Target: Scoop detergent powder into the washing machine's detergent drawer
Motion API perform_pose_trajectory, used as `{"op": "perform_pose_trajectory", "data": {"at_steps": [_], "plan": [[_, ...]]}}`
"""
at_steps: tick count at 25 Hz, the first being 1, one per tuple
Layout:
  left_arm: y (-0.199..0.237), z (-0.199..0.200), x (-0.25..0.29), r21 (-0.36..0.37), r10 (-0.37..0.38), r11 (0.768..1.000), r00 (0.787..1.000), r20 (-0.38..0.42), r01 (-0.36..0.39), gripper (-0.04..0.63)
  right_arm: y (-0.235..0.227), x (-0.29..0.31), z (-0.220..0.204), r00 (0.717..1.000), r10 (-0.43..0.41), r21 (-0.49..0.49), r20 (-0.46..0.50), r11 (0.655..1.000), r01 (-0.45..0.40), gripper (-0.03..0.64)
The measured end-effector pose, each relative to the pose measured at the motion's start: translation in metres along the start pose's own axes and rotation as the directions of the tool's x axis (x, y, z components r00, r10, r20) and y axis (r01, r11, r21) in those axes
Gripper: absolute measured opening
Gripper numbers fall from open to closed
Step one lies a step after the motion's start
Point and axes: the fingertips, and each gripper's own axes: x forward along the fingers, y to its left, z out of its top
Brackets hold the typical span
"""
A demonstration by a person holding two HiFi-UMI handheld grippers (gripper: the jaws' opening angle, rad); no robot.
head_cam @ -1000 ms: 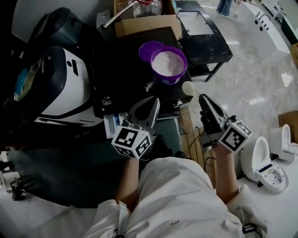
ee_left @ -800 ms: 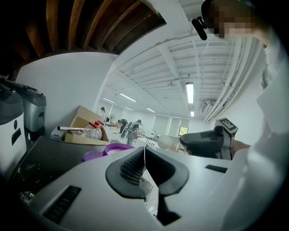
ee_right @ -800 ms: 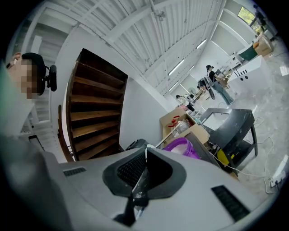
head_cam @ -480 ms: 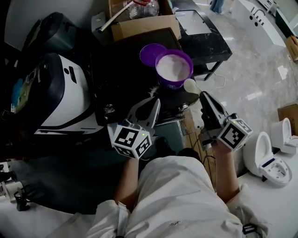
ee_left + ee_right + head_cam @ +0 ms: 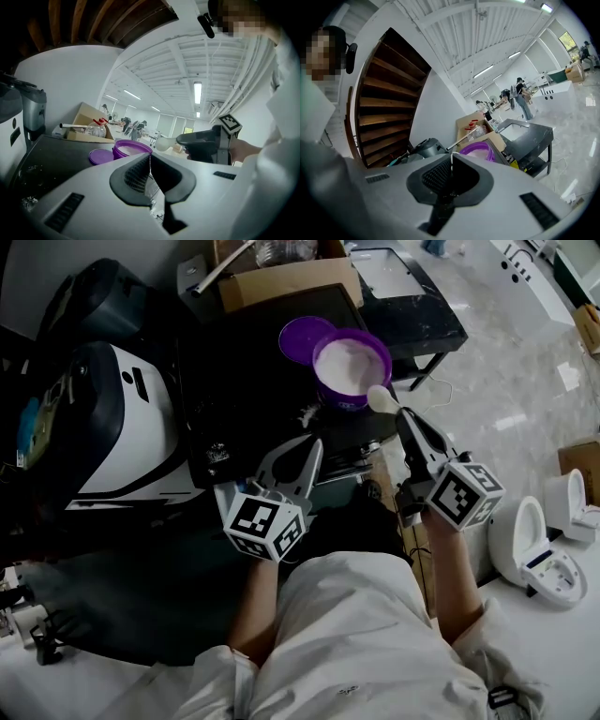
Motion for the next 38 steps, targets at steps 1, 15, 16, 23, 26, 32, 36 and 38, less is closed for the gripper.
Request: {"op": "perform_pose_trajectory", "data": {"at_steps": [1, 15, 16, 23, 26, 32, 36, 38], "plan": [[0.002, -0.001, 0.000, -0.003, 0.006, 1.000, 1.000, -0.001, -0.006, 0.021, 0.000, 0.003, 0.001, 1.000, -0.001, -0.010, -0.005, 1.000, 0.001, 0.014], [0.021, -0.004, 0.027, -0.062, 0.060, 0.996, 0.998, -0.019, -0.061, 0.021, -0.026, 0.055, 0.020, 0.997, -0.021, -0.118, -0.074, 0.993, 0.012, 0.009], [0.023, -0.004, 0.030, -0.064, 0.065, 0.996, 0.998, -0.020, -0.066, 0.021, -0.028, 0.060, 0.021, 0.996, -0.022, -0.130, -0.082, 0.992, 0.012, 0.009], [0.034, -0.001, 0.046, -0.075, 0.108, 0.991, 0.994, -0.030, -0.110, 0.021, -0.038, 0.092, 0.029, 0.990, -0.015, -0.241, -0.137, 0.970, -0.018, 0.008], [0.039, 0.000, 0.051, -0.082, 0.134, 0.987, 0.990, -0.033, -0.136, 0.021, -0.040, 0.106, 0.030, 0.986, -0.015, -0.327, -0.166, 0.944, -0.041, 0.008], [0.047, 0.000, 0.056, -0.099, 0.178, 0.978, 0.983, -0.043, -0.181, 0.021, -0.039, 0.132, 0.027, 0.967, -0.009, -0.476, -0.254, 0.872, -0.117, 0.008], [0.050, -0.002, 0.058, -0.101, 0.201, 0.973, 0.978, -0.051, -0.206, 0.021, -0.038, 0.144, 0.018, 0.945, -0.004, -0.536, -0.327, 0.825, -0.182, 0.007], [0.051, -0.002, 0.060, -0.105, 0.214, 0.970, 0.975, -0.052, -0.219, 0.021, -0.041, 0.148, 0.016, 0.933, -0.011, -0.562, -0.360, 0.801, -0.207, 0.006]]}}
